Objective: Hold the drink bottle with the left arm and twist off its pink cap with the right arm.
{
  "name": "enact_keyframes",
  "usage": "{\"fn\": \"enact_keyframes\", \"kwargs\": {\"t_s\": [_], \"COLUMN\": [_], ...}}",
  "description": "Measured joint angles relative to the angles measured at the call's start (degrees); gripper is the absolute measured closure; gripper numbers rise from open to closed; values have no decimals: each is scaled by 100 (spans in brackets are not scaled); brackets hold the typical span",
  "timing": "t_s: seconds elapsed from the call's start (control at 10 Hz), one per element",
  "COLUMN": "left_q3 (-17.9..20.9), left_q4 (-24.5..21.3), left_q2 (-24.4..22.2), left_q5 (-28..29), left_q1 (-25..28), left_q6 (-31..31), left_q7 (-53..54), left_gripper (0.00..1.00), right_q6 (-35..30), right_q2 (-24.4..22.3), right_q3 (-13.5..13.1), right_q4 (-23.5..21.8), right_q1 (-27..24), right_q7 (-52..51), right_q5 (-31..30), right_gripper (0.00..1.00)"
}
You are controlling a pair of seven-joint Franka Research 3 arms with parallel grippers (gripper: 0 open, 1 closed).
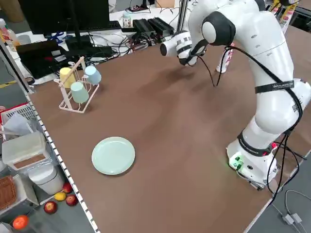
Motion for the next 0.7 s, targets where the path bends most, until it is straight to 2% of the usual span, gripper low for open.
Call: {"fn": "enact_keyframes", "kwargs": {"t_s": [0.4, 0.7], "left_q3": [-92, -410], "left_q4": [-423, -638], "left_q2": [1, 0], "left_q5": [0, -1], "left_q1": [12, 34], "left_q6": [304, 828], "left_q7": [503, 645], "left_gripper": [4, 4], "right_q6": [9, 19], "right_q2": [378, 560], "right_q3": [-66, -76], "right_q4": [448, 619], "right_q1": [-56, -86], "right_q7": [93, 116], "right_q5": [28, 42], "right_gripper": [5, 8]}}
